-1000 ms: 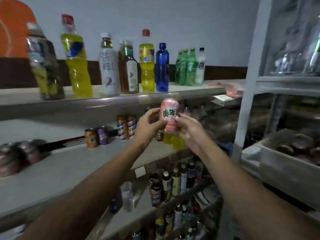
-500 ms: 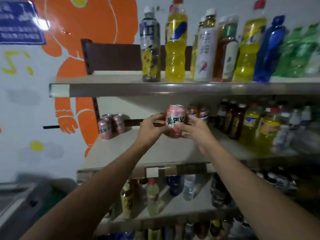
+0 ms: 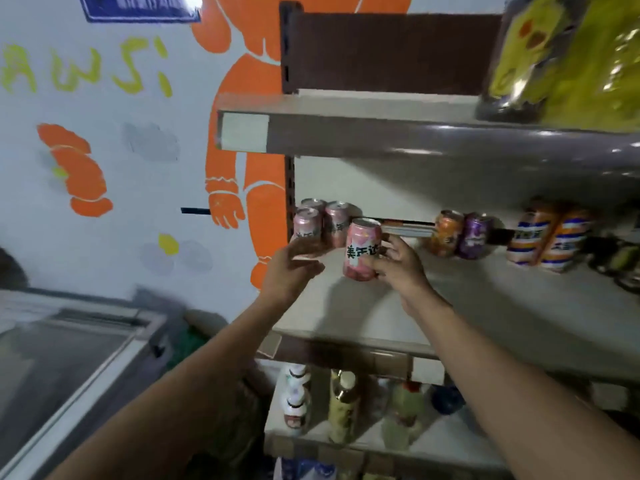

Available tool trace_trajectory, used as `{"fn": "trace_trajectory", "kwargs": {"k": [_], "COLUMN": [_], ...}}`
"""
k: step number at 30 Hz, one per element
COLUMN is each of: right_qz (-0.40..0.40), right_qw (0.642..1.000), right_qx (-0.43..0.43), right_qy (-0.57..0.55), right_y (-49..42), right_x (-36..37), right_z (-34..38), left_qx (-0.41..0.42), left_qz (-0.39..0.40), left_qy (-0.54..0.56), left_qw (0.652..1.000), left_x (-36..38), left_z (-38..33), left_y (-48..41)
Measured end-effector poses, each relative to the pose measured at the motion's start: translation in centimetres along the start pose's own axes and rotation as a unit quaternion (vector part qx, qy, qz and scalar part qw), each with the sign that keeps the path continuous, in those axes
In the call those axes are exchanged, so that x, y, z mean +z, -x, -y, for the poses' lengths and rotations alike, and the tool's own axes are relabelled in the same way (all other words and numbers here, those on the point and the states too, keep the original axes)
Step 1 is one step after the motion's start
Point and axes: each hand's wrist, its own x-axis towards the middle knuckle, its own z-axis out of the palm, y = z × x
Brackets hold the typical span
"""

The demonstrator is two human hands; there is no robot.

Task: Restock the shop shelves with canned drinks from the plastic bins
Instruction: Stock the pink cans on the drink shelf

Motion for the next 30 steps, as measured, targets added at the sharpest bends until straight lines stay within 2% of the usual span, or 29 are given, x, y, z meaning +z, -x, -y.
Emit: {"fn": "trace_trajectory", "kwargs": {"k": [8, 16, 30], "right_qz": [-0.022, -0.03, -0.039], "right_qw": [0.999, 0.998, 0.998], "right_qx": [0.013, 0.01, -0.002], "right_qy": [0.032, 0.046, 0.044], "right_y": [-6.9, -10.8, -12.5], "right_x": [4.3, 5.6, 6.5], "right_z": [-5.3, -6.6, -7.4], "left_qx": [-0.031, -0.037, -0.027], "left_qz": [-0.021, -0.025, -0.027], "left_qy": [0.012, 0.007, -0.003], "left_qw": [0.999, 0.999, 0.999], "left_x": [-3.6, -5.7, -6.1], "left_z": [5.2, 8.4, 9.3], "left_y": [-3.9, -5.9, -6.4]}}
